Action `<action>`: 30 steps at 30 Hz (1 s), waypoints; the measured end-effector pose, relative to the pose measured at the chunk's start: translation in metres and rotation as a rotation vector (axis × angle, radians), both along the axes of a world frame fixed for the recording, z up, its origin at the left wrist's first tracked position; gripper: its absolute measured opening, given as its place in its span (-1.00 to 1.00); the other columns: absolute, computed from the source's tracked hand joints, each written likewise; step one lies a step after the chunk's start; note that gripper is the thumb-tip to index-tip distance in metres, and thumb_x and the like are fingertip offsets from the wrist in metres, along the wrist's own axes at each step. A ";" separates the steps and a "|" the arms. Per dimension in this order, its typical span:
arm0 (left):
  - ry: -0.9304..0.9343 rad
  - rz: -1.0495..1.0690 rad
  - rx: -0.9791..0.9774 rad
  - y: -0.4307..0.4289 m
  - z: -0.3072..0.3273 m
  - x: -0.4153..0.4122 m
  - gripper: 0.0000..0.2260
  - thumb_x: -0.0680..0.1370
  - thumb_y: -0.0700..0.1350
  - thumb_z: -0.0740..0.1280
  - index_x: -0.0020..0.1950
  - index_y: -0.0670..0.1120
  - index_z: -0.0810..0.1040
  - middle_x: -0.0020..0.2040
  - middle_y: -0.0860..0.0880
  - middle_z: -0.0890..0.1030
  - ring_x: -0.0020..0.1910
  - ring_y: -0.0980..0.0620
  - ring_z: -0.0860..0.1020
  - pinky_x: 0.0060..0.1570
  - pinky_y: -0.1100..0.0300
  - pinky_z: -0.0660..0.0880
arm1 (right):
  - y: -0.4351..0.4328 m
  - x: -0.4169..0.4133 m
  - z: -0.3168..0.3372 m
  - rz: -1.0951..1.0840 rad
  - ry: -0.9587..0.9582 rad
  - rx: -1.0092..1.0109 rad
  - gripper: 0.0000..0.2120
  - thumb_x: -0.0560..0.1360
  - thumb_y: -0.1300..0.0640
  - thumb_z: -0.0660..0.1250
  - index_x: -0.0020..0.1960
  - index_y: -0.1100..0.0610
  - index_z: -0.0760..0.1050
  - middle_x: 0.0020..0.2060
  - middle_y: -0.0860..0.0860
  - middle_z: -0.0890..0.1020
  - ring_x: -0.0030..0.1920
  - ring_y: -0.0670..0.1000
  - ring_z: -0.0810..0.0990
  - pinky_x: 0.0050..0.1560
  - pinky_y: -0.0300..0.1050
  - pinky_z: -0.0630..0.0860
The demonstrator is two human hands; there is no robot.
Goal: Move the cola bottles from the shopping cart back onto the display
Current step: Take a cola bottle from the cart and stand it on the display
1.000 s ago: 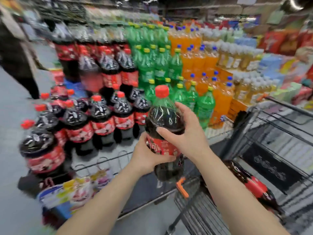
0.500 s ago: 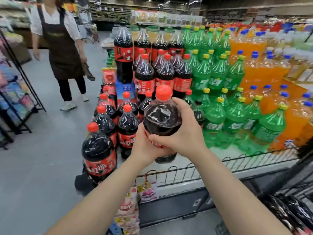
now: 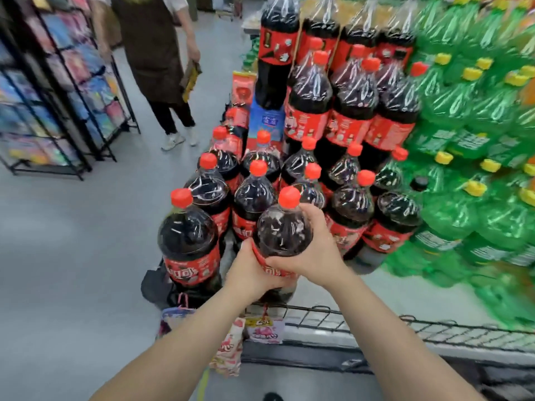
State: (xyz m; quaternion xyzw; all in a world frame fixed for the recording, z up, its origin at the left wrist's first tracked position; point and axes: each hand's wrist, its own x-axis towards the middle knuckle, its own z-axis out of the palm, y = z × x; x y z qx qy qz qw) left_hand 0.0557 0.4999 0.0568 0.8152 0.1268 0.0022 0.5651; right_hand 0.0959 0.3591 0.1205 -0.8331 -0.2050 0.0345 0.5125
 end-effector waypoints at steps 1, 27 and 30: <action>0.022 0.019 0.019 0.001 -0.002 -0.001 -0.13 -0.02 0.14 0.67 0.20 0.04 0.38 0.04 0.24 0.57 0.04 0.27 0.55 0.05 0.30 0.50 | 0.002 0.005 -0.006 0.020 0.011 -0.004 -0.12 0.07 0.11 0.68 0.14 -0.33 0.22 0.12 -0.21 0.45 0.14 -0.36 0.46 0.16 -0.42 0.38; 0.107 0.358 -0.228 -0.013 0.010 -0.040 -0.47 0.51 -0.36 0.20 0.42 0.03 0.37 0.18 0.19 0.55 0.15 0.30 0.50 0.23 0.25 0.39 | 0.000 -0.012 -0.073 -0.116 0.489 0.113 -0.40 0.32 0.02 0.56 0.26 0.04 0.37 0.06 -0.12 0.59 0.04 -0.19 0.57 0.06 -0.30 0.50; 0.113 0.367 -0.247 -0.012 0.019 -0.046 -0.47 0.51 -0.35 0.18 0.40 0.09 0.40 0.04 0.32 0.52 0.03 0.44 0.45 0.03 0.39 0.36 | 0.003 -0.010 -0.074 -0.063 0.487 0.105 -0.41 0.33 0.00 0.55 0.27 0.03 0.38 0.08 -0.15 0.59 0.06 -0.25 0.56 0.06 -0.34 0.50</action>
